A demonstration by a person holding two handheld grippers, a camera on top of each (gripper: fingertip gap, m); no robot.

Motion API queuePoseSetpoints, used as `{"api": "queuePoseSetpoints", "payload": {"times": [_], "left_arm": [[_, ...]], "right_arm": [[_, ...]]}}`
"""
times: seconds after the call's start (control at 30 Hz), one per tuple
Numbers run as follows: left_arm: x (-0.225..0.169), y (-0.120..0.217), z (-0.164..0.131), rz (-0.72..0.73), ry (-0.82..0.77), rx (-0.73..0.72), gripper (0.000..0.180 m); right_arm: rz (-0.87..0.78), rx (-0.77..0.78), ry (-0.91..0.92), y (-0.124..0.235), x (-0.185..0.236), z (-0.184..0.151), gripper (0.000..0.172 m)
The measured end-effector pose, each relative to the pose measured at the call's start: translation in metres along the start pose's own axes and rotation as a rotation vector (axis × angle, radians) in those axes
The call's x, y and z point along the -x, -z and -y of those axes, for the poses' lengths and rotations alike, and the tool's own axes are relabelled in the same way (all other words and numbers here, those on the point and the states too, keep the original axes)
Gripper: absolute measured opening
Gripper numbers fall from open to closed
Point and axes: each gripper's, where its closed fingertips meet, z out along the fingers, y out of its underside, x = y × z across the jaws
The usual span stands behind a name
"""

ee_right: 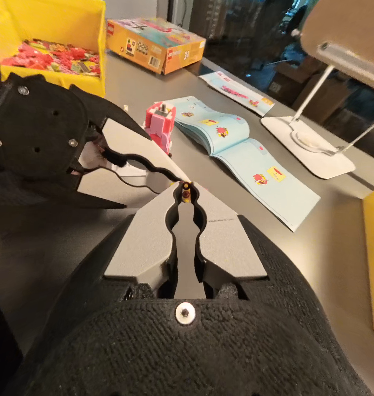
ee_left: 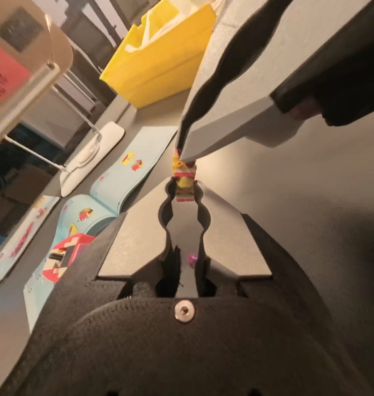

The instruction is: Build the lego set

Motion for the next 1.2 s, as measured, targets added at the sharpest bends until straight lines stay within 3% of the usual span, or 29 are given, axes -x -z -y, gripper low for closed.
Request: {"api": "queuePoseSetpoints", "payload": {"times": [0.17, 0.33, 0.7, 1.2], "left_arm": [[-0.007, -0.001, 0.003, -0.003, -0.049, -0.006, 0.015], [-0.007, 0.0, 0.005, 0.003, -0.054, -0.014, 0.015], [-0.006, 0.001, 0.008, 0.031, -0.079, -0.021, 0.015], [-0.004, 0.001, 0.006, 0.028, -0.056, -0.016, 0.015]], "right_arm": [[-0.111, 0.026, 0.04, 0.009, -0.003, -0.001, 0.005], [-0.123, 0.035, -0.036, 0.009, -0.003, -0.004, 0.005], [-0.246, 0.088, -0.008, 0.003, -0.006, -0.006, 0.005], [-0.266, 0.099, -0.033, 0.0, -0.003, -0.008, 0.005]]}}
